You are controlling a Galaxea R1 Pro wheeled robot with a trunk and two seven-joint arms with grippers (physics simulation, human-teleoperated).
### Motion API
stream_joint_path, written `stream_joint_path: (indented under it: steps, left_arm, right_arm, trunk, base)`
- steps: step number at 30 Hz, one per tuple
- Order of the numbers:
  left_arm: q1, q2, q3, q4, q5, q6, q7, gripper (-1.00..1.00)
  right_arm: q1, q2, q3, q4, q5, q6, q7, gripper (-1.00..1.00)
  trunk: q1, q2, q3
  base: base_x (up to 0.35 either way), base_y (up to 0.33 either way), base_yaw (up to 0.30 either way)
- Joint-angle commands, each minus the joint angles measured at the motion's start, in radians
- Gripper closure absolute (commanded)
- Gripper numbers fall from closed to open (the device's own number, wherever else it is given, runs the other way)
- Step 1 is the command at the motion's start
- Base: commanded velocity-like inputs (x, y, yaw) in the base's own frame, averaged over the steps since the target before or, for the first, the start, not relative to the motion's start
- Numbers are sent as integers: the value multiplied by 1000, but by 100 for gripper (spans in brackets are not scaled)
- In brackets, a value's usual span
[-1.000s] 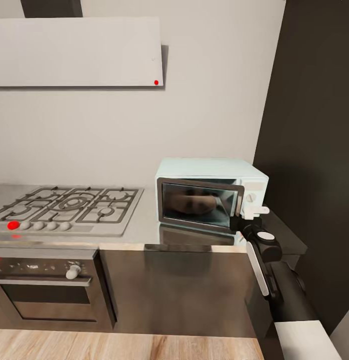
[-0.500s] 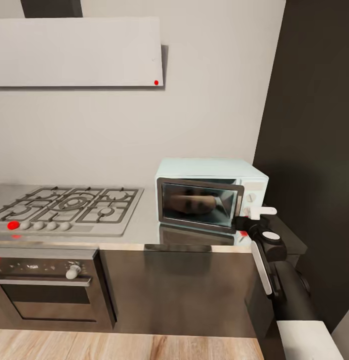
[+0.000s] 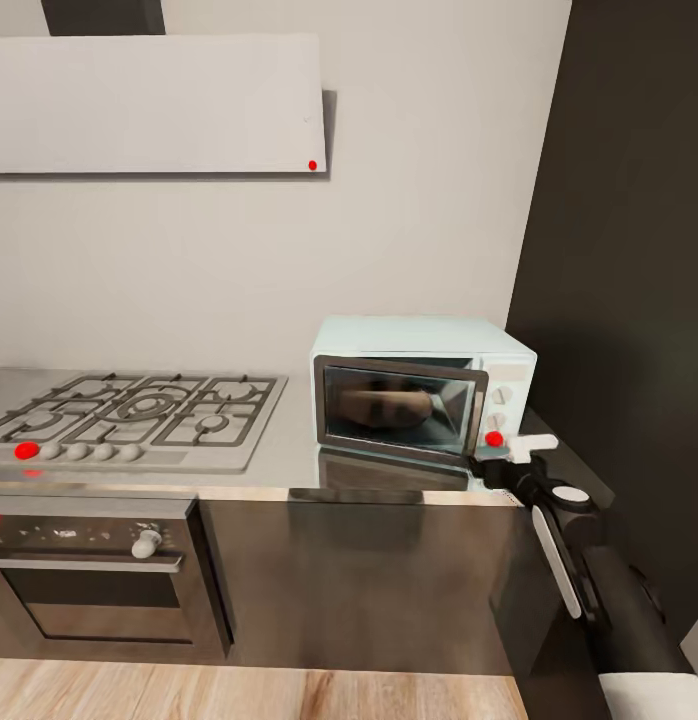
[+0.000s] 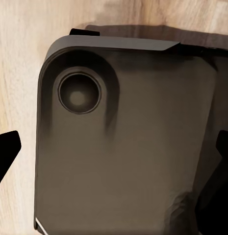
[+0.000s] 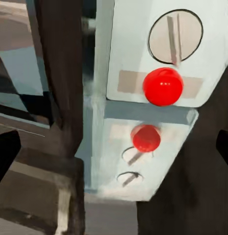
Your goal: In the kitchen, take the popcorn bag from the countertop, put it into the microwave, and heat it until the popcorn is cooked so the cooked popcorn ends up inside the bag.
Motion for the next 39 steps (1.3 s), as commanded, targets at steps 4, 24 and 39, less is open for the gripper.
stream_joint_path:
  steps: [4, 24, 39]
  left_arm:
    - [0, -1, 0, -1, 10, -2, 0, -100]
    - [0, 0, 2, -3, 11, -1, -4, -100]
    - [0, 0, 2, -2, 11, -1, -4, -100]
  right_arm:
    - [1, -34, -110, 3, 3, 4, 6, -100]
    - [1, -22, -204, -5, 9, -10, 12, -100]
    - [1, -20, -120, -7, 2, -10, 19, -100]
  trunk:
    - [0, -1, -1]
    - [0, -1, -1]
    - [0, -1, -1]
  base:
    - [0, 0, 0]
    - [116, 0, 0]
    - [107, 0, 0]
